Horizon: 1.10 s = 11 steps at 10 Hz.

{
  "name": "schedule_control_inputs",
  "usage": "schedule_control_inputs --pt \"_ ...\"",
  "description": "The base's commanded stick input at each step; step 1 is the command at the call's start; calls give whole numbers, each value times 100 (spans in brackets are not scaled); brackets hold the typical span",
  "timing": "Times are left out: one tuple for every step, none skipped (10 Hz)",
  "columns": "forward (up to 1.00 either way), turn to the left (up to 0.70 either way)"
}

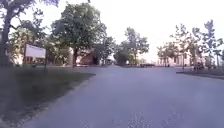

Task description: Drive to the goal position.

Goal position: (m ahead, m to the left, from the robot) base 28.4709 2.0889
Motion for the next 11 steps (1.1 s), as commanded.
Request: schedule_control_inputs --pt "50 17" --pt "50 0" --pt "50 0" --pt "50 0" --pt "50 0" --pt "50 0" --pt "50 0" --pt "50 0" --pt "50 0" --pt "50 0" --pt "50 0"
